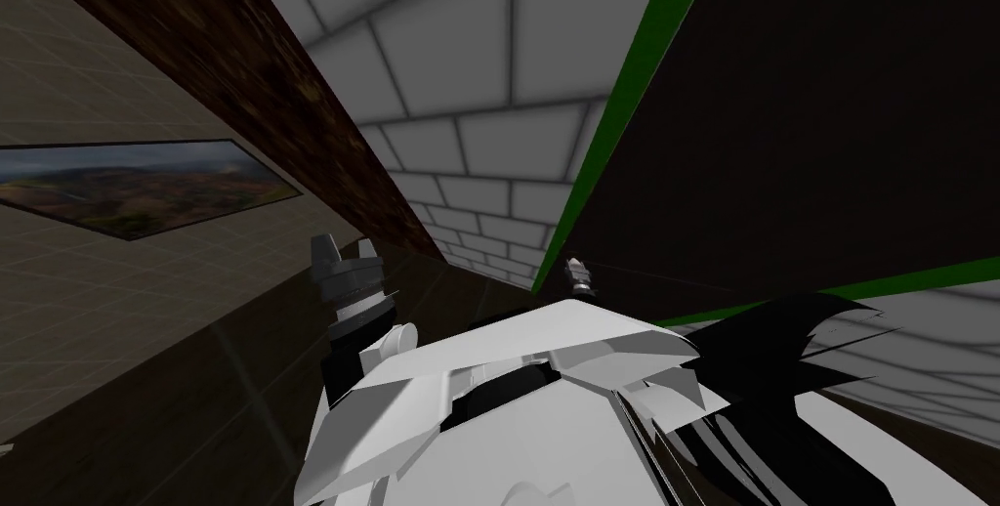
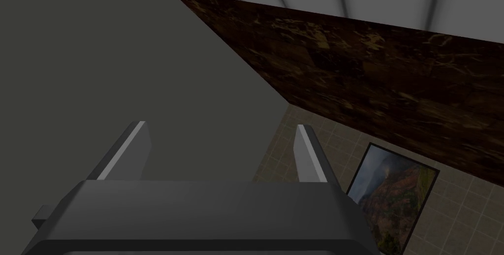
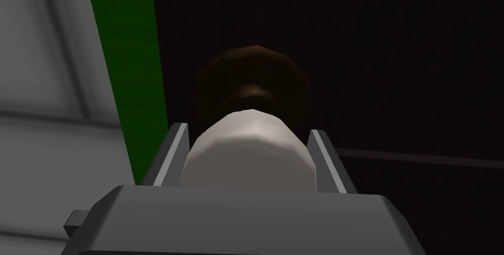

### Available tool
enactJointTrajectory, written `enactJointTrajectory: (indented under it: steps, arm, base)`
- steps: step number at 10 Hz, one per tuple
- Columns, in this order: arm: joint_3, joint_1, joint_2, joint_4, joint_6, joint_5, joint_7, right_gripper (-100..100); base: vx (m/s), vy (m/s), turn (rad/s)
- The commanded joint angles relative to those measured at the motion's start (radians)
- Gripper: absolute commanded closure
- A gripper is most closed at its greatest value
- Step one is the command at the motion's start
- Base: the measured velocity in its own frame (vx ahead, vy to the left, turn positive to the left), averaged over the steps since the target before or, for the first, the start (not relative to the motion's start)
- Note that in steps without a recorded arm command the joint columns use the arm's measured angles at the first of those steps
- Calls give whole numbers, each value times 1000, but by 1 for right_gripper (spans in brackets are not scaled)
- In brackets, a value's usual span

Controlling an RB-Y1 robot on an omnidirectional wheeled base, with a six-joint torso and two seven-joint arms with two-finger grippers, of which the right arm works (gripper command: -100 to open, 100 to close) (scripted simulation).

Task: Pull the door open

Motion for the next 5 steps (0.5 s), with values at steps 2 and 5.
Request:
enactJointTrajectory:
  steps: [2,5]
  arm:
    - [32,15,-7,-17,-1,17,-15,100]
    - [72,27,-20,-35,-7,39,-37,100]
  base:
    - [-203,17,48]
    - [-226,-1,59]
